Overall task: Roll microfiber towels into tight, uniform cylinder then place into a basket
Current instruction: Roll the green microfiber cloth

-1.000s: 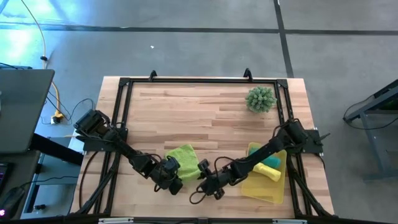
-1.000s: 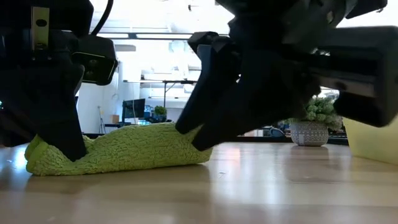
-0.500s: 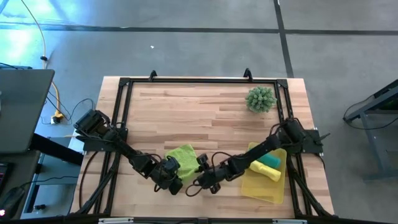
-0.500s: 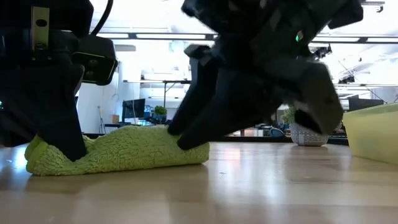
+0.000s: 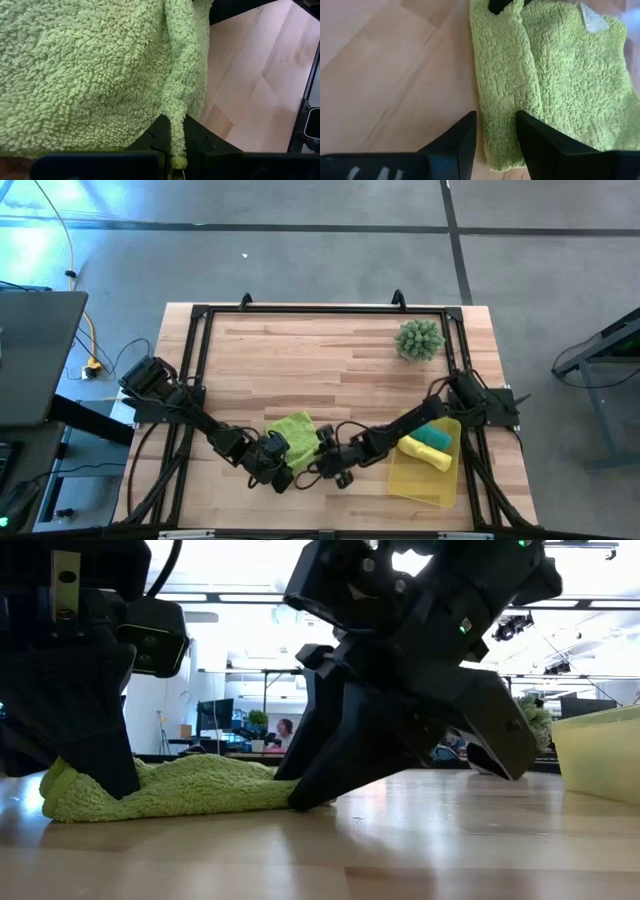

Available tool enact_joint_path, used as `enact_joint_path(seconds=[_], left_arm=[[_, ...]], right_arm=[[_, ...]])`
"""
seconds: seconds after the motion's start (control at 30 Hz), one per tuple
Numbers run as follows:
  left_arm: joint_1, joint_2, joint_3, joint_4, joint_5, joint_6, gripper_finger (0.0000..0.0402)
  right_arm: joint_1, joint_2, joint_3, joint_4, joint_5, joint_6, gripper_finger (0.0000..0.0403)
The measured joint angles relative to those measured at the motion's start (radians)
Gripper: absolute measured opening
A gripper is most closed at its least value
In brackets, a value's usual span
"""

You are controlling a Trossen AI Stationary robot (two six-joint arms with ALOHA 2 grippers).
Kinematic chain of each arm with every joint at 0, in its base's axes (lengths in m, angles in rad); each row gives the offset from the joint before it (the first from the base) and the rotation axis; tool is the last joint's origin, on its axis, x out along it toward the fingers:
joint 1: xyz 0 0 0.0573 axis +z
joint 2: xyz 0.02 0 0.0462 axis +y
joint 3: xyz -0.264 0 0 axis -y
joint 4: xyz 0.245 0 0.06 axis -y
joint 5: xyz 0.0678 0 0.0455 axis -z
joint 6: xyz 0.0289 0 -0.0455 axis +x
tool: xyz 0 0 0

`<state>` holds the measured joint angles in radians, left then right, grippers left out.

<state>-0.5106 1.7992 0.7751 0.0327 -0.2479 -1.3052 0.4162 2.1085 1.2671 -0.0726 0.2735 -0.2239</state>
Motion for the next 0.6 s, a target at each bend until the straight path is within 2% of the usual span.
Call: enact_joint_path(seconds=[0.23, 0.33, 0.47, 0.6], left_arm=[[0.0, 0.002, -0.001, 0.014, 0.002, 0.001, 0.0031], [0.0, 0.002, -0.001, 0.018, 0.003, 0.036, 0.0047], [0.004, -0.018, -0.001, 0.019, 0.03, 0.115, 0.0069], [0.021, -0.068, -0.005, -0.007, 0.114, 0.276, 0.0084]], right_arm=[[-0.017, 0.016, 0.0, -0.018, -0.039, 0.024, 0.0156], [-0.023, 0.017, 0.0, -0.024, -0.05, 0.069, 0.0151], [-0.025, 0.018, -0.001, -0.032, -0.077, 0.093, 0.0113], [-0.026, 0.018, -0.001, -0.039, -0.093, 0.131, 0.0055]])
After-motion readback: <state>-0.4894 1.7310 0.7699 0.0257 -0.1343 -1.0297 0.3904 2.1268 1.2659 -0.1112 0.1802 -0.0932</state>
